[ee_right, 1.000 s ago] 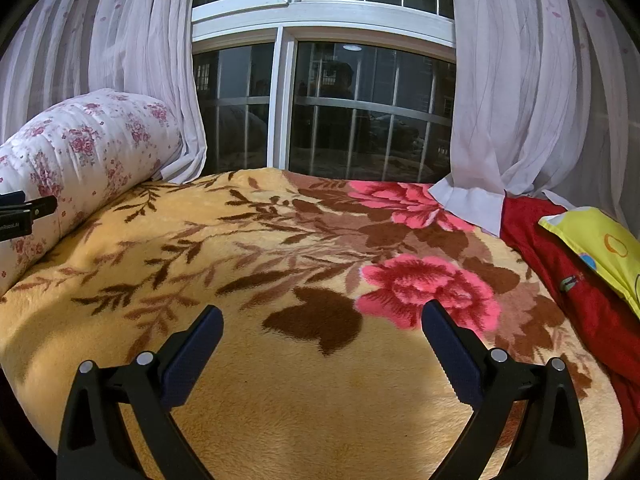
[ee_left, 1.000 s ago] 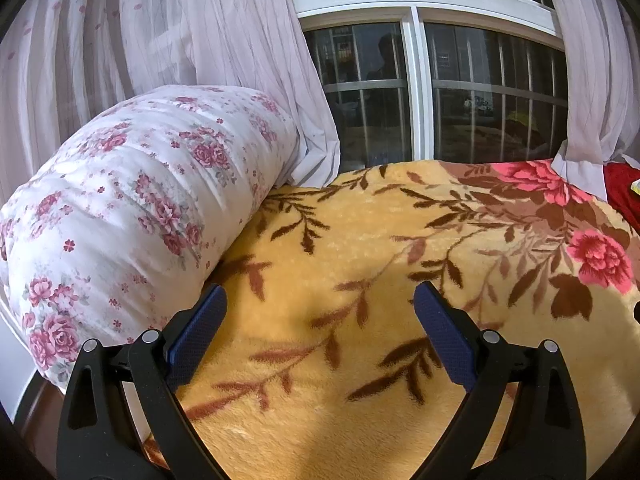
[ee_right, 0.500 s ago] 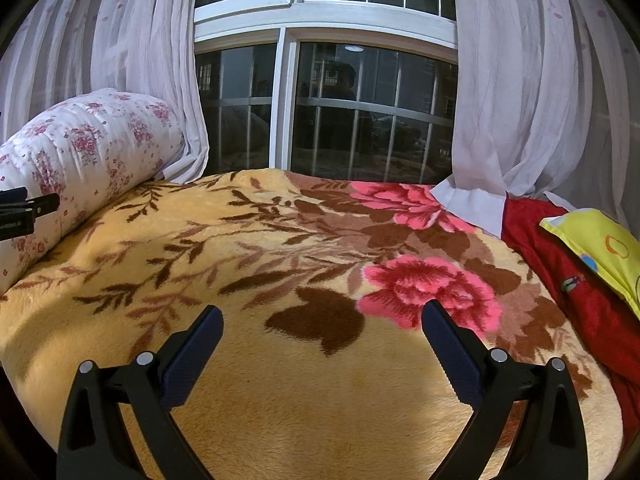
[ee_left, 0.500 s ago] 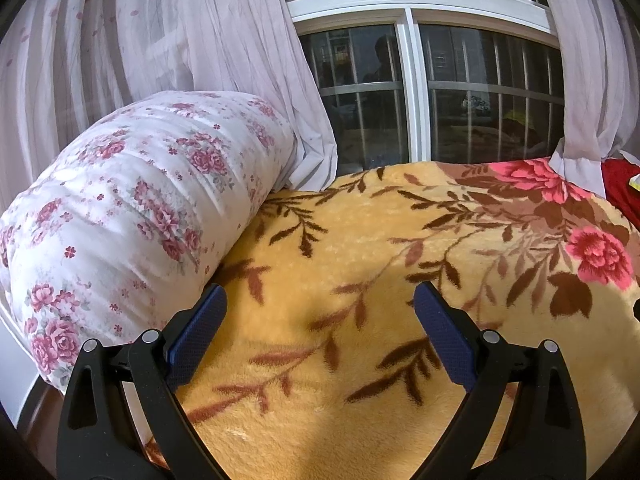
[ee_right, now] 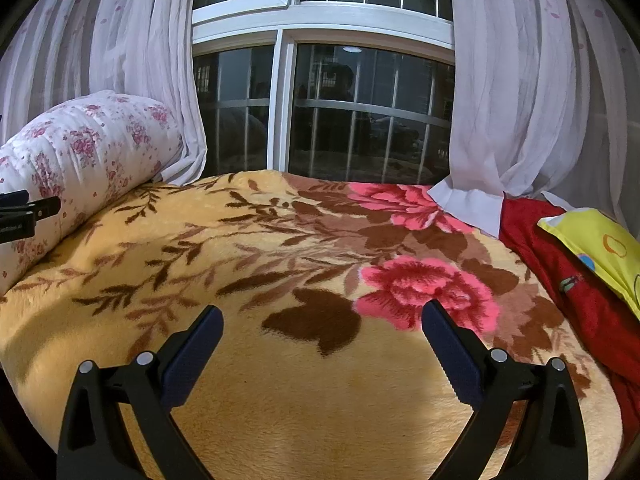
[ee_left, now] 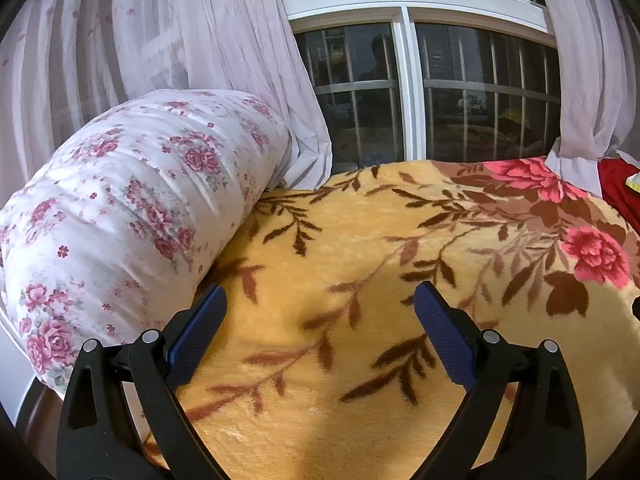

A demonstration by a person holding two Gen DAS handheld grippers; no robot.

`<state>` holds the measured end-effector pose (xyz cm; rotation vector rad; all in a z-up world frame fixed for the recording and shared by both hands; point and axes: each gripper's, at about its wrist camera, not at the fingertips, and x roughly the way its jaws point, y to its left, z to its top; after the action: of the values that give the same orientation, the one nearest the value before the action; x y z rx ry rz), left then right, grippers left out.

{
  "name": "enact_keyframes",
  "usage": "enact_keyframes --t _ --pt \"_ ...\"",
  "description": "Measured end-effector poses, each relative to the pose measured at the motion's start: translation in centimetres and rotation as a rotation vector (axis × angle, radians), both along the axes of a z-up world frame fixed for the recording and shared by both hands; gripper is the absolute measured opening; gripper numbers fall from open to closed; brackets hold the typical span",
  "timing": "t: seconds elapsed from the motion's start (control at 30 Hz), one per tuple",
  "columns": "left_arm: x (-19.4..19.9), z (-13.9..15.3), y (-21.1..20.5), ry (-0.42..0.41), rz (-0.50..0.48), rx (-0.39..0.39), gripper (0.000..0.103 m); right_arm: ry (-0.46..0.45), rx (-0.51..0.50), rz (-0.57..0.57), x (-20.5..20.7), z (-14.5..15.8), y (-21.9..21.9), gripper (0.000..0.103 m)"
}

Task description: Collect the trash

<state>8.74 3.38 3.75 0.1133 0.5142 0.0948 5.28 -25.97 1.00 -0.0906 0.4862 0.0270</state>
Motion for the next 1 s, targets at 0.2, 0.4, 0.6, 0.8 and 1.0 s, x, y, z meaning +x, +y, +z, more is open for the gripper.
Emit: enact_keyframes --t 0.2,0.4,0.6,0.8,1.0 --pt "0.0 0.0 0.0 -0.001 0.001 0.002 0.092 0.000 0.000 -0.001 0.0 0.0 0.0 0.098" --pt "0.2 0.0 -0.2 0.001 -0.011 0.003 0.092 -0.003 0.001 -0.002 0.0 0.0 0.0 0.098" --pt "0.5 0.0 -0.2 0.002 -0.013 0.001 0.092 -0.006 0.005 -0.006 0.0 0.1 -0.4 0.098" --pt "0.5 0.1 -0.5 -0.009 -0.026 0.001 0.092 -0.021 -0.013 -0.023 0.3 0.8 -0.8 0.098" --pt "0.5 0.1 -0.9 -0.015 -0.041 0.010 0.092 -0.060 -0.021 -0.038 1.6 3.1 -0.8 0.098"
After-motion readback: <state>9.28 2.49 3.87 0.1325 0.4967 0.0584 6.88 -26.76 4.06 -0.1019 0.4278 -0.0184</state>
